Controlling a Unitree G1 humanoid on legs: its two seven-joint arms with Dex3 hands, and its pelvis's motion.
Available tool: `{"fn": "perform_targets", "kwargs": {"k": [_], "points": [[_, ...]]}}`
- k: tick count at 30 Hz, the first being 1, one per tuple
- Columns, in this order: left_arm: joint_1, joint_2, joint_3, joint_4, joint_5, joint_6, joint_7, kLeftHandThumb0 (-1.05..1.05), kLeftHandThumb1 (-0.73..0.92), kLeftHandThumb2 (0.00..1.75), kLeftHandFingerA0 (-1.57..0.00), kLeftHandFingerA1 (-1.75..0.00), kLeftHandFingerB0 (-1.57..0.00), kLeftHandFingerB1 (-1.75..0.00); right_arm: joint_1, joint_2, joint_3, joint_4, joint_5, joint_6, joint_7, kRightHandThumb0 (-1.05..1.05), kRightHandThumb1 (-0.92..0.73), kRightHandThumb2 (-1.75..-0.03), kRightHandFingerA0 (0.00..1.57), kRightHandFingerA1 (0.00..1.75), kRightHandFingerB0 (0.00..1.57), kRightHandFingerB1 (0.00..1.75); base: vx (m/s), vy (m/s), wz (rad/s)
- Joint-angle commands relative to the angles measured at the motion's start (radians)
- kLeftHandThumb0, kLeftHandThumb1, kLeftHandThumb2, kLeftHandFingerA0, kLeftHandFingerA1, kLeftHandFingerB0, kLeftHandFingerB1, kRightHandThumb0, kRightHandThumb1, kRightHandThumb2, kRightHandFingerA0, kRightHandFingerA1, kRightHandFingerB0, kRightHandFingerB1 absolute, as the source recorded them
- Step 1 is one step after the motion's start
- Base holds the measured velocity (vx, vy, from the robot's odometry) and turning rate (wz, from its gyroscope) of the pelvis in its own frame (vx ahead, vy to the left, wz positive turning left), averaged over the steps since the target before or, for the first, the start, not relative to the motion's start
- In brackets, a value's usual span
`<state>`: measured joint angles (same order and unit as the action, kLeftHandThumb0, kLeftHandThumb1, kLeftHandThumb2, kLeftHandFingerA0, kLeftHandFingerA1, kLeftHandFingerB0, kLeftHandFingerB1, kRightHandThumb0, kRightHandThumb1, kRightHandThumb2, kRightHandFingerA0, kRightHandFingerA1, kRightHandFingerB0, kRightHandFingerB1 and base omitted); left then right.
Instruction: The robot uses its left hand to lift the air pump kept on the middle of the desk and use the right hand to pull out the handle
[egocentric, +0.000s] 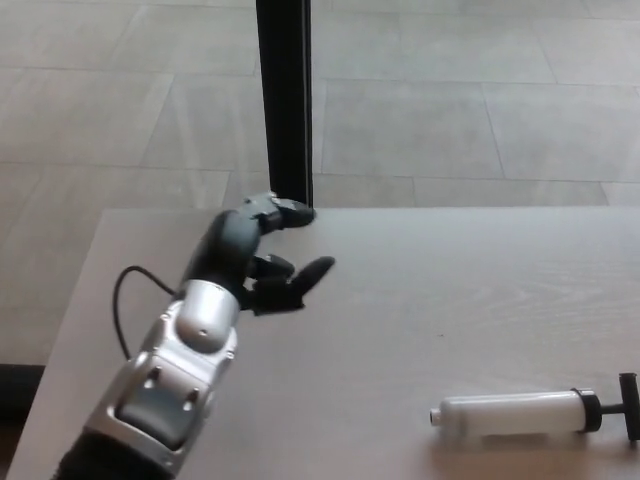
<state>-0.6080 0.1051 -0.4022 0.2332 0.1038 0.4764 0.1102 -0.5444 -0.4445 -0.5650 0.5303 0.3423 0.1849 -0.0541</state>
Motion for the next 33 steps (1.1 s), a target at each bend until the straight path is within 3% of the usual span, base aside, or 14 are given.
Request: {"fn": "perform_targets", "kwargs": {"k": [1,8,10,11,14,15,16,17,23,25,26,31,32,33], "points": [[-0.103,0.003,-0.217,0.055,0.246,0.116,-0.039,-0.62,0.63,0.58,-0.48,-0.87,-0.48,-0.55,0.009,0.014,-0.026,-0.015,0.035,0.079,-0.045,-0.55,-0.73,-0.61,0.49,0.51,0.30,0.36,0.00,0.000,0.00],[-0.191,-0.043,-0.393,0.086,0.354,0.155,-0.057,-0.54,0.61,0.61,-0.43,-1.36,-0.47,-0.96,-0.012,0.007,-0.042,0.043,0.035,0.060,-0.051,-0.54,-0.74,-0.61,0.50,0.50,0.31,0.37,0.00,0.000,0.00],[-0.215,-0.053,-0.419,0.080,0.351,0.183,-0.096,-0.55,0.45,0.94,-0.58,-0.98,-0.39,-0.70,-0.017,0.008,-0.042,0.051,0.032,0.058,-0.056,-0.53,-0.74,-0.62,0.52,0.50,0.32,0.37,0.00,0.000,0.00],[-0.231,-0.059,-0.438,0.072,0.350,0.197,-0.121,-0.55,0.63,0.61,-0.36,-1.15,-0.33,-0.66,-0.020,0.009,-0.043,0.060,0.031,0.056,-0.056,-0.53,-0.74,-0.62,0.53,0.50,0.32,0.37,0.00,0.000,0.00],[-0.243,-0.060,-0.468,0.065,0.361,0.211,-0.139,-0.57,0.64,0.60,-0.34,-1.03,-0.33,-0.62,-0.026,0.010,-0.040,0.070,0.027,0.054,-0.059,-0.59,-0.61,-0.90,0.54,0.63,0.32,0.51,0.00,0.000,0.00],[-0.253,-0.050,-0.505,0.055,0.384,0.224,-0.166,-0.59,0.66,0.59,-0.37,-0.95,-0.34,-0.58,-0.026,0.007,-0.037,0.081,0.020,0.051,-0.060,-0.56,-0.72,-0.62,0.58,0.52,0.35,0.38,0.00,0.000,0.00],[-0.258,-0.047,-0.519,0.050,0.387,0.239,-0.183,-0.60,0.67,0.60,-0.39,-1.04,-0.39,-0.64,-0.027,0.009,-0.039,0.081,0.019,0.052,-0.069,-0.59,-0.60,-0.89,0.54,0.62,0.33,0.51,0.00,0.000,0.00],[-0.254,-0.046,-0.517,0.047,0.387,0.243,-0.180,-0.62,0.66,0.60,-0.43,-1.04,-0.43,-0.67,-0.038,0.005,-0.035,0.094,0.018,0.050,-0.064,-0.55,-0.72,-0.62,0.57,0.52,0.35,0.38,0.00,0.000,0.00],[-0.245,-0.078,-0.522,0.023,0.374,0.333,-0.237,-0.70,0.67,0.59,-0.34,-0.86,-0.29,-0.56,-0.057,0.002,-0.027,0.125,0.007,0.044,-0.078,-0.55,-0.74,-0.62,0.56,0.50,0.40,0.39,0.00,0.000,0.00],[-0.246,-0.103,-0.543,0.030,0.388,0.363,-0.251,-0.70,0.52,1.00,-0.50,-0.86,-0.19,-0.58,-0.059,0.003,-0.025,0.139,0.002,0.038,-0.083,-0.55,-0.73,-0.61,0.57,0.51,0.41,0.40,0.00,0.000,0.00],[-0.248,-0.111,-0.551,0.030,0.391,0.374,-0.260,-0.75,0.75,0.62,-0.32,-0.88,-0.26,-0.60,-0.057,0.004,-0.026,0.141,0.003,0.037,-0.082,-0.55,-0.72,-0.61,0.57,0.51,0.39,0.40,0.00,0.000,0.00],[-0.220,-0.184,-0.572,0.049,0.385,0.442,-0.282,-0.72,0.74,0.62,-0.28,-0.83,-0.25,-0.56,-0.059,0.001,-0.028,0.174,0.007,0.025,-0.075,-0.58,-0.59,-0.88,0.54,0.62,0.33,0.50,0.00,0.000,0.00],[-0.208,-0.189,-0.573,0.052,0.392,0.447,-0.272,-0.77,0.55,0.88,-0.37,-0.85,-0.25,-0.59,-0.068,-0.002,-0.024,0.184,0.005,0.022,-0.074,-0.58,-0.59,-0.89,0.53,0.62,0.34,0.51,0.00,0.000,0.00],[-0.228,-0.191,-0.604,0.077,0.395,0.469,-0.316,-0.77,0.76,0.59,-0.29,-1.08,-0.25,-0.59,-0.067,-0.004,-0.024,0.186,0.005,0.021,-0.070,-0.57,-0.69,-0.63,0.58,0.55,0.37,0.40,0.00,0.000,0.00]]}}
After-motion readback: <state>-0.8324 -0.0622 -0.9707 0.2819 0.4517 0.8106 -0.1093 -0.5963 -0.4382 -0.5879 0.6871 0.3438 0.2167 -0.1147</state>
